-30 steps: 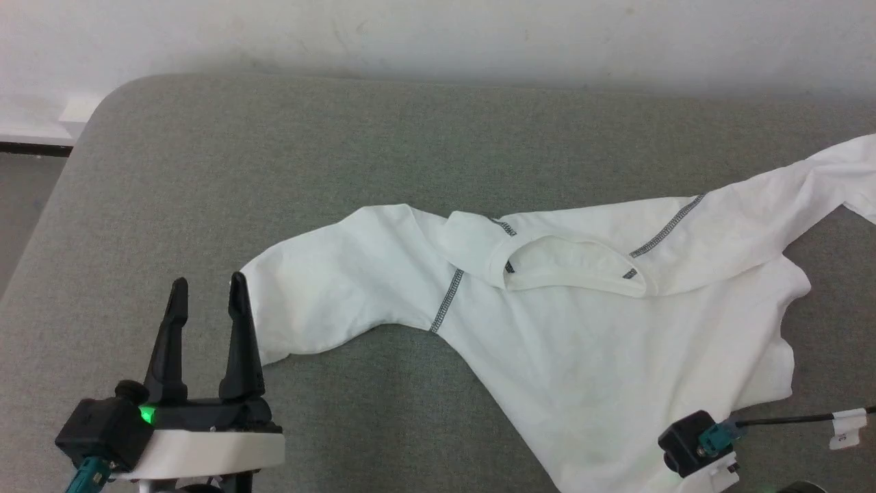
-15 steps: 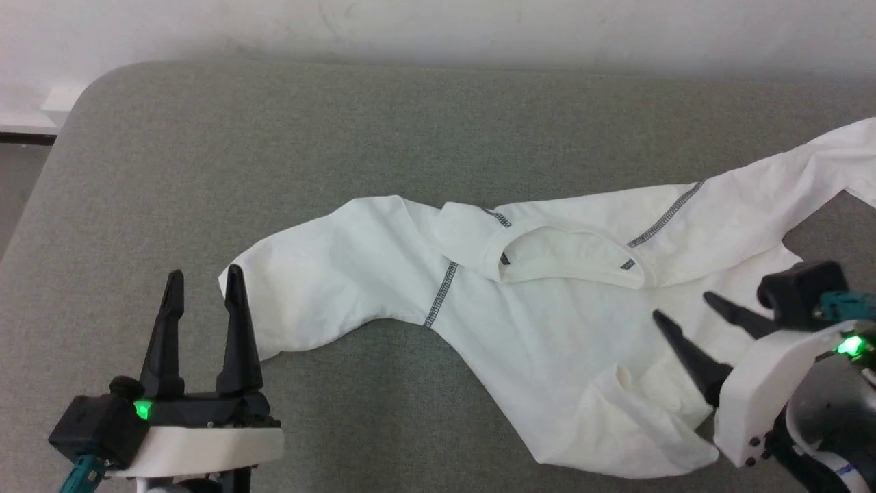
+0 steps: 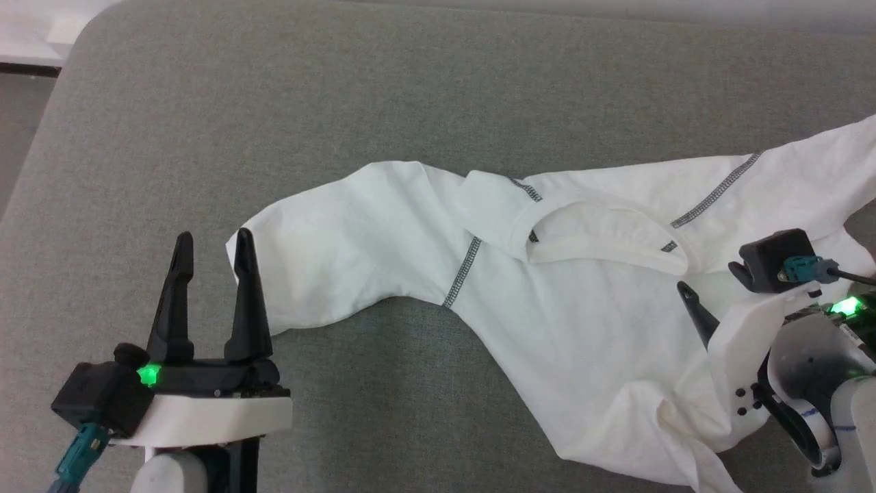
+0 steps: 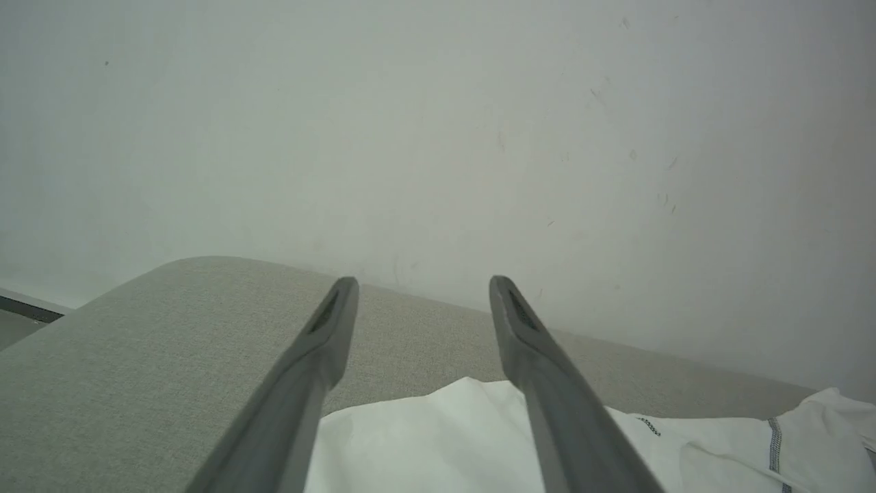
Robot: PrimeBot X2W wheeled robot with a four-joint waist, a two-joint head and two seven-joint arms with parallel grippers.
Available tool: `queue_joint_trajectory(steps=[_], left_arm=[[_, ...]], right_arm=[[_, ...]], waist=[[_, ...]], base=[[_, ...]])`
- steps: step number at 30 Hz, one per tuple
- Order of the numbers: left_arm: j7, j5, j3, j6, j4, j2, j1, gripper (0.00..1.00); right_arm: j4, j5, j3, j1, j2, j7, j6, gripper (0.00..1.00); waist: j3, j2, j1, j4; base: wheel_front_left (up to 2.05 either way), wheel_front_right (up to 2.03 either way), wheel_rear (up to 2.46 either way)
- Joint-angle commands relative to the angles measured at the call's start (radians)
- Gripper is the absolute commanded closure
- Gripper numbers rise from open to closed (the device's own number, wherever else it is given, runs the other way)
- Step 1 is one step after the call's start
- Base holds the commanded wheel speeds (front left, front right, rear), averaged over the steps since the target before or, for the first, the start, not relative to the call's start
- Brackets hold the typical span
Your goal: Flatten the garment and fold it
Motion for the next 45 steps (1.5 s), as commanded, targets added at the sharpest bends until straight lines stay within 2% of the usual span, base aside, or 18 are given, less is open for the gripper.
queue_joint_trajectory(steps=[1, 7, 8, 9, 10, 11, 15, 19, 26, 32, 36, 39, 40, 41, 42, 45], left_arm=[[-0.005, -0.006, -0.003, -0.008, 0.005, -0.001, -0.021, 0.00], [-0.005, -0.009, 0.000, -0.010, 0.008, -0.001, -0.031, 0.00], [-0.005, -0.009, 0.000, -0.010, 0.009, -0.001, -0.032, 0.00], [-0.005, -0.010, -0.001, -0.010, 0.009, -0.001, -0.033, 0.00], [-0.005, -0.011, -0.002, -0.009, 0.009, -0.001, -0.034, 0.00], [-0.005, -0.012, -0.004, -0.008, 0.009, -0.001, -0.036, 0.00], [-0.005, -0.017, -0.007, -0.002, 0.011, -0.001, -0.038, 0.00], [-0.005, -0.021, -0.013, 0.005, 0.010, -0.001, -0.031, 0.00], [-0.005, -0.039, -0.049, 0.004, 0.014, -0.001, -0.047, 0.00], [-0.005, -0.060, -0.087, -0.003, 0.029, -0.001, -0.083, 0.00], [-0.005, -0.076, -0.115, -0.006, 0.042, -0.001, -0.113, 0.00], [-0.005, -0.086, -0.134, -0.008, 0.048, -0.001, -0.133, 0.00], [-0.005, -0.089, -0.138, -0.008, 0.050, -0.001, -0.138, 0.00], [-0.005, -0.091, -0.142, -0.007, 0.052, -0.001, -0.144, 0.00], [-0.005, -0.093, -0.145, -0.006, 0.054, -0.001, -0.148, 0.00], [-0.005, -0.096, -0.150, -0.005, 0.059, -0.001, -0.160, 0.00]], right_arm=[[0.038, -0.011, 0.004, -0.040, -0.001, -0.028, -0.001, 0.00], [0.134, -0.023, 0.024, -0.088, -0.004, -0.063, -0.001, 0.00], [0.149, -0.026, 0.022, -0.095, -0.002, -0.066, -0.001, 0.12], [0.163, -0.033, 0.017, -0.101, 0.000, -0.070, -0.001, 0.60], [0.175, -0.041, 0.015, -0.107, 0.001, -0.075, -0.001, 0.78], [0.183, -0.049, 0.011, -0.114, 0.001, -0.085, -0.001, 1.00], [0.188, -0.057, 0.008, -0.140, 0.008, -0.125, -0.001, 1.00], [0.147, -0.056, 0.024, -0.184, -0.015, -0.143, -0.001, 1.00], [0.128, -0.073, 0.103, -0.377, -0.153, -0.052, -0.001, 1.00], [0.267, -0.089, 0.210, -0.623, -0.251, 0.009, -0.001, 1.00], [0.410, -0.116, 0.227, -0.736, -0.245, -0.016, -0.001, 1.00], [0.496, -0.152, 0.216, -0.789, -0.220, -0.083, -0.001, 0.98], [0.522, -0.169, 0.209, -0.802, -0.211, -0.111, -0.001, 0.87], [0.549, -0.186, 0.203, -0.812, -0.201, -0.135, -0.001, 0.25], [0.576, -0.200, 0.197, -0.818, -0.190, -0.151, -0.001, 0.00], [0.639, -0.226, 0.191, -0.835, -0.160, -0.190, -0.001, 0.00]], waist=[[0.035, 0.0000, -0.0002, 0.033], [0.050, 0.0000, -0.0002, 0.045], [0.053, 0.0000, -0.0002, 0.046], [0.055, 0.0000, -0.0002, 0.047], [0.056, 0.0000, -0.0002, 0.048], [0.058, 0.0000, -0.0002, 0.049], [0.052, 0.0000, -0.0002, 0.049], [0.042, 0.0000, -0.0002, 0.051], [0.073, 0.0000, -0.0002, 0.099], [0.142, 0.0000, -0.0002, 0.171], [0.184, 0.0000, -0.0002, 0.217], [0.209, 0.0000, -0.0002, 0.241], [0.215, 0.0000, -0.0002, 0.245], [0.220, 0.0000, -0.0002, 0.247], [0.224, 0.0000, -0.0002, 0.248], [0.229, 0.0000, -0.0002, 0.238]], base=[[0.00, 0.00, 0.00], [0.00, 0.00, 0.00], [0.00, 0.00, 0.00], [0.00, 0.00, 0.00], [0.00, 0.00, 0.00], [0.00, 0.00, 0.00], [0.00, 0.00, 0.00], [0.00, 0.00, 0.00], [0.00, 0.00, 0.00], [0.00, 0.00, 0.00], [0.00, 0.00, 0.00], [0.00, 0.00, 0.00], [0.00, 0.00, 0.00], [0.00, 0.00, 0.00], [0.00, 0.00, 0.00], [0.00, 0.00, 0.00]])
